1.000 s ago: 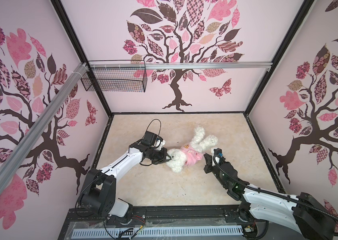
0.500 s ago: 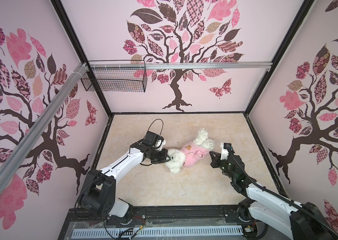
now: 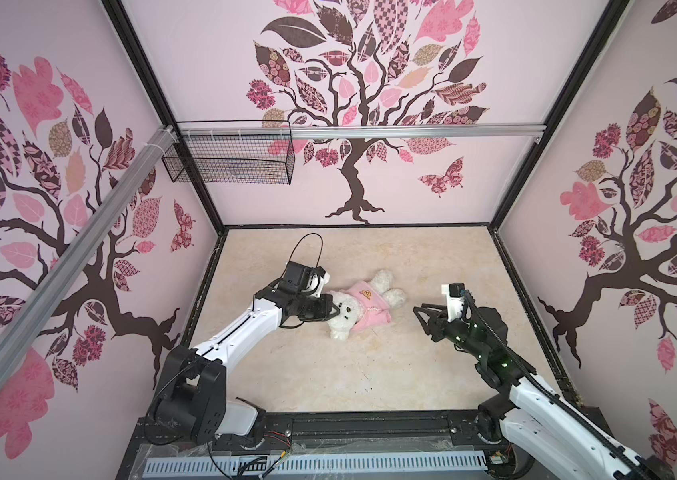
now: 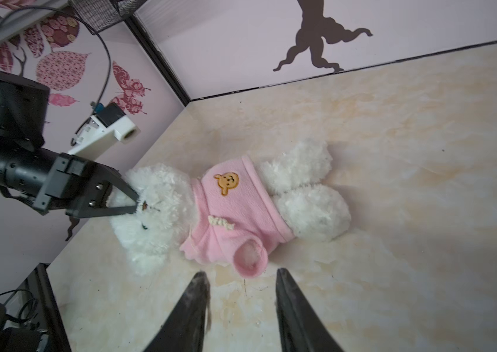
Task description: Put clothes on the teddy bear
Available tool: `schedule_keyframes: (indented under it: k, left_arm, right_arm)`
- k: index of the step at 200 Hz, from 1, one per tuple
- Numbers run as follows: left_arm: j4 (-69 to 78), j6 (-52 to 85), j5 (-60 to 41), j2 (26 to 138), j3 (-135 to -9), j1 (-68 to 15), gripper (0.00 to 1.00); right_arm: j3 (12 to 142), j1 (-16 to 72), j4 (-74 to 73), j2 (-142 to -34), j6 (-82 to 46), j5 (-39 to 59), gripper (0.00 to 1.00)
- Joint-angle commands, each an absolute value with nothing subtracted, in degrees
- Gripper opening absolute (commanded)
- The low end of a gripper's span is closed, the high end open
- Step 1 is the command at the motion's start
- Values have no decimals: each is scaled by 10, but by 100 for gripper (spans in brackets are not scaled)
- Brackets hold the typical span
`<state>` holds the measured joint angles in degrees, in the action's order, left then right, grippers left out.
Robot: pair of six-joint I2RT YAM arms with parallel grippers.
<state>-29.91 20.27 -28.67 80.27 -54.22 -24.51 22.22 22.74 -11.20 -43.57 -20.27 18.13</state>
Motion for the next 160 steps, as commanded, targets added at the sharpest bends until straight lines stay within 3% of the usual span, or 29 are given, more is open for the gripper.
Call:
schedule_keyframes:
  k: [1, 29, 66, 103, 149, 160]
  left_arm:
    - [-281, 115, -284, 779, -524, -285, 0]
    - [-252, 63, -250, 757, -482, -333, 0]
    - [-234, 85, -201, 769, -462, -355, 0]
    - [-242, 162, -237, 794, -467, -355, 34]
    - [-137, 322, -343, 744, -403, -332, 60]
    - [-99, 363, -368, 742, -386, -322, 75]
  right_arm:
    - [267, 225, -85, -509, -225, 257, 43]
    - [297, 225, -140, -623, -248, 273, 43]
    - [301, 232, -203, -754, -273, 306, 29]
    - [220, 282, -266, -781, -300, 248, 24]
    - [148, 300, -318, -780, -315, 200, 18]
    - [140, 305, -328, -780, -317, 194, 17]
